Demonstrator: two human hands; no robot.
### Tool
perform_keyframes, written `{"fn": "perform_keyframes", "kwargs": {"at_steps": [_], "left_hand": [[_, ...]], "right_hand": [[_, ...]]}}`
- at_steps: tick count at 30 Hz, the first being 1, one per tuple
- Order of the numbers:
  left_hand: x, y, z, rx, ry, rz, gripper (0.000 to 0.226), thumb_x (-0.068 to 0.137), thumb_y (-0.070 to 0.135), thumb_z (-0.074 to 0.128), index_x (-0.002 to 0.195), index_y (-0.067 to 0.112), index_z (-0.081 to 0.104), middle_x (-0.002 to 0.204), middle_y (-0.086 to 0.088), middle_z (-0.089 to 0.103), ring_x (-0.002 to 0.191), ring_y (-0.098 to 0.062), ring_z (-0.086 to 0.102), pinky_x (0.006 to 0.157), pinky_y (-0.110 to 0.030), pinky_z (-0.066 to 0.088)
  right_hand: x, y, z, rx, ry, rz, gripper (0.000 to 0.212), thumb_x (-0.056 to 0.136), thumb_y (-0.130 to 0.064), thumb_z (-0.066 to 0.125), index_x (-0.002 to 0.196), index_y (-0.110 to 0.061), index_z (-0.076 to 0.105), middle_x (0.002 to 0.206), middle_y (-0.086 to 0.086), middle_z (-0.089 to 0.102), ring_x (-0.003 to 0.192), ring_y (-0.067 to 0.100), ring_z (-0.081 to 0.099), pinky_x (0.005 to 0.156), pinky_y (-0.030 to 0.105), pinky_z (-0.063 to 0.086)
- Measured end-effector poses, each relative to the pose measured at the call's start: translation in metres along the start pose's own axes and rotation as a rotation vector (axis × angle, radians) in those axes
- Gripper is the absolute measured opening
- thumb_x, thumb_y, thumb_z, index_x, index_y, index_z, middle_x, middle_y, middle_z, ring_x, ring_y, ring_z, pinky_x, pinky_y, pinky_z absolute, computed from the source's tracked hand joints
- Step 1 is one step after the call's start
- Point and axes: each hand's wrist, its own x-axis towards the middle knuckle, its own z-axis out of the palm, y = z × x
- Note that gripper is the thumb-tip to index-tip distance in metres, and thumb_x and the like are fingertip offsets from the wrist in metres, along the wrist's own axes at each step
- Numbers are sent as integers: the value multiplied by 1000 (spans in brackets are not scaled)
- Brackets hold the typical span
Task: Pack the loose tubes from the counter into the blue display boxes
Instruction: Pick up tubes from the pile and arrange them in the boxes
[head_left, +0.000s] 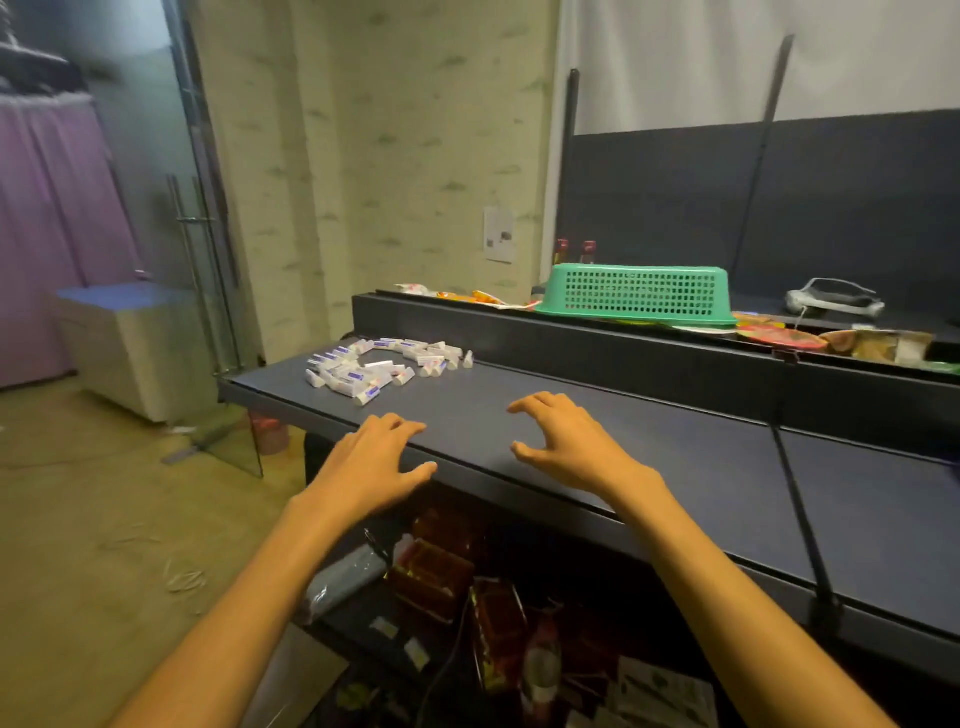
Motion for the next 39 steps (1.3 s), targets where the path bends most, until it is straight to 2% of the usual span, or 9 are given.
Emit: {"fn": "perform_keyframes", "kwargs": {"at_steps": [8,16,21,24,28,31,34,37,39], "left_hand": [[23,-102,15,-39,-14,-62,65,90,57,51,146,29,35,142,2,43,130,-16,40,103,-37,41],[99,-180,25,-33,-19,-32,59,91,54,52,144,30,38,145,4,40,131,-16,39,102,-36,39],[161,-220,27,-81,-25,-14,60,91,51,55,144,30,38,147,3,40,133,-18,39,104,-37,38],[188,-233,33,-114,-57,8,59,90,49,57,143,31,40,147,4,41,131,-17,42,104,-36,39],[226,-245,41,-160,-97,65,43,90,39,60,132,30,55,135,4,54,118,-17,53,99,-35,45],[252,-253,50,-202,-152,146,26,87,31,64,113,31,67,116,7,64,101,-14,59,91,-36,50],[273,-259,55,-253,-223,236,11,86,27,69,96,29,72,104,8,65,90,-10,60,84,-31,52],[291,-263,57,-253,-293,338,11,84,27,73,95,27,73,101,8,66,90,-8,61,80,-26,52],[300,-265,59,-231,-343,412,15,83,26,73,99,28,74,101,8,67,88,-7,61,81,-27,54]], "right_hand": [[86,-35,49,8,-50,-8,49,94,-40,57,138,-25,44,145,0,42,133,19,37,108,39,35],[180,-48,90,44,-31,13,49,93,-38,58,138,-24,44,147,0,41,134,18,36,109,39,35],[231,-43,100,82,57,50,41,92,-34,60,132,-25,50,141,-2,47,127,14,42,100,29,37],[251,-40,106,78,43,77,41,91,-33,61,131,-26,52,140,-3,48,126,13,43,100,28,38],[276,-32,109,70,45,139,39,91,-33,60,129,-27,54,135,-3,51,122,15,45,99,31,41],[289,-29,113,49,52,183,37,91,-37,60,127,-28,55,132,-3,53,118,15,47,98,34,44],[299,-29,117,41,69,250,37,91,-39,60,126,-29,55,129,-5,54,117,13,47,97,32,44],[304,-31,119,41,100,320,36,91,-39,61,125,-29,55,128,-6,54,115,11,48,95,31,45],[304,-34,120,29,111,367,35,91,-38,61,124,-28,56,126,-6,55,113,11,48,94,29,44]]}}
